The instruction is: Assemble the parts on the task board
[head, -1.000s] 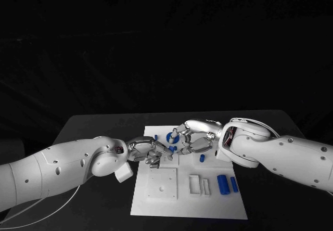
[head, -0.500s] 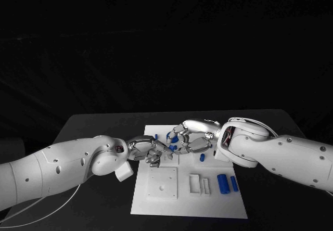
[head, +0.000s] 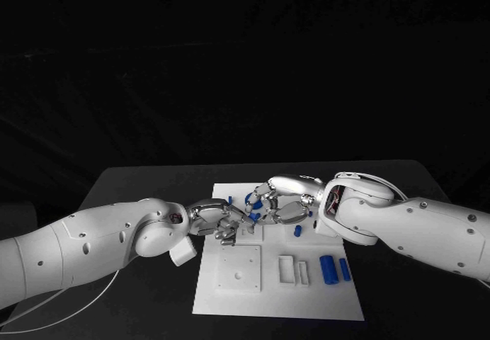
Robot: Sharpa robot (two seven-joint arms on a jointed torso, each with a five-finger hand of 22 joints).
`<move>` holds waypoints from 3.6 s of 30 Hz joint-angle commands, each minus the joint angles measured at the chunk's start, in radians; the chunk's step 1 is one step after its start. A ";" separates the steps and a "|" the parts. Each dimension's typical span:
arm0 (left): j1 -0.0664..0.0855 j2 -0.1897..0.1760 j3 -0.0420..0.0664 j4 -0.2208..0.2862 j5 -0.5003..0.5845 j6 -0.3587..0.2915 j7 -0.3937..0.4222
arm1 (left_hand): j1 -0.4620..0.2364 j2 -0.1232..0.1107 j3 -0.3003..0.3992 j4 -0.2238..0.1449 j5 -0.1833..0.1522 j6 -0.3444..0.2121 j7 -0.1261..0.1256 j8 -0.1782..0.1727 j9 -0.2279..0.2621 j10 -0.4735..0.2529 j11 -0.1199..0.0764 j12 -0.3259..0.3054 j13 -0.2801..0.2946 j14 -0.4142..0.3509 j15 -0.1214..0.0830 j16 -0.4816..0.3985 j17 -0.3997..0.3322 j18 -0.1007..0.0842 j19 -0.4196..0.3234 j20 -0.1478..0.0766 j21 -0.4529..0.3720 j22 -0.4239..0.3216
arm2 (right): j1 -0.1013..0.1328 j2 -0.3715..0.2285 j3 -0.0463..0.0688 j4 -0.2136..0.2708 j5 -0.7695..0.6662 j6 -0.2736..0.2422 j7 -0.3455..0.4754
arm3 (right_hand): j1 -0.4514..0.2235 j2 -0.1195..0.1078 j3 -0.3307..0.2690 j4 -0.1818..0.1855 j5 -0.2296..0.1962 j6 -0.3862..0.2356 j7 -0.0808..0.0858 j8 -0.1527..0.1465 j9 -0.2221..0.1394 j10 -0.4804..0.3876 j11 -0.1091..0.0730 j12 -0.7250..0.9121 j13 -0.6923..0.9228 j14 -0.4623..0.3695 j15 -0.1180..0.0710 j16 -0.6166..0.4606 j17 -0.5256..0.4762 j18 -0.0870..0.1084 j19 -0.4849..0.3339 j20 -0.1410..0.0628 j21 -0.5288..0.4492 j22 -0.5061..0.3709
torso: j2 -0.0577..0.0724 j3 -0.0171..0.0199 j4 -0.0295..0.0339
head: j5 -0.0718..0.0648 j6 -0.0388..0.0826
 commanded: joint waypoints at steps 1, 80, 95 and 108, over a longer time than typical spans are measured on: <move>0.000 0.001 0.001 0.002 0.009 0.021 0.017 | 0.017 0.025 0.006 0.001 0.003 0.008 0.002 0.002 0.002 -0.009 -0.001 0.007 -0.001 -0.003 -0.010 0.006 0.001 -0.010 -0.005 -0.112 -0.002 0.004 | 0.000 0.001 0.000 0.000 -0.014 0.016 0.005 | -0.007 0.005 0.011 0.000 -0.011 0.017 0.004 0.011 0.001 -0.008 0.000 0.005 0.002 -0.007 0.000 0.005 0.019 0.020 0.001 -0.005 0.007 0.002 | 0.000 0.0000 0.0007 | 0.001 -0.002; 0.001 -0.010 0.000 0.007 0.099 -0.029 0.001 | -0.089 -0.154 -0.140 0.069 -0.173 -0.296 0.070 -0.190 -0.046 -0.109 0.063 0.033 -0.006 -0.063 0.051 0.000 -0.008 0.014 -0.044 -0.072 -0.026 0.007 | -0.005 0.009 -0.008 -0.019 0.033 -0.050 -0.021 | -0.085 0.053 0.090 0.027 -0.029 0.125 -0.004 0.070 0.044 -0.013 -0.007 0.005 0.017 -0.023 -0.001 0.026 0.013 0.020 -0.001 -0.008 0.015 0.005 | 0.000 0.0002 0.0001 | 0.002 -0.007; 0.001 -0.010 0.000 0.004 0.115 -0.029 0.027 | 0.039 -0.036 -0.159 0.006 -0.172 -0.168 0.053 -0.121 -0.036 -0.093 0.047 0.042 -0.011 -0.058 0.036 0.012 -0.006 0.012 -0.043 -0.074 -0.017 0.010 | -0.009 0.012 -0.008 -0.021 0.032 -0.036 -0.024 | -0.087 0.052 0.093 0.026 -0.029 0.125 -0.005 0.071 0.047 -0.012 -0.008 0.005 0.017 -0.023 -0.001 0.027 0.012 0.020 0.000 -0.008 0.015 0.005 | 0.000 0.0007 -0.0003 | 0.004 -0.007; 0.001 -0.008 0.000 0.003 0.119 -0.025 0.013 | 0.038 -0.033 -0.182 0.015 -0.173 -0.162 0.053 -0.122 -0.044 -0.086 0.047 0.040 -0.016 -0.056 0.035 0.012 -0.007 0.009 -0.043 -0.075 -0.018 0.008 | -0.013 0.013 -0.008 -0.019 0.030 -0.041 -0.027 | -0.087 0.051 0.096 0.025 -0.029 0.124 -0.005 0.071 0.049 -0.012 -0.008 0.005 0.017 -0.023 -0.001 0.028 0.012 0.020 0.001 -0.008 0.016 0.005 | 0.000 0.0004 0.0004 | 0.005 -0.008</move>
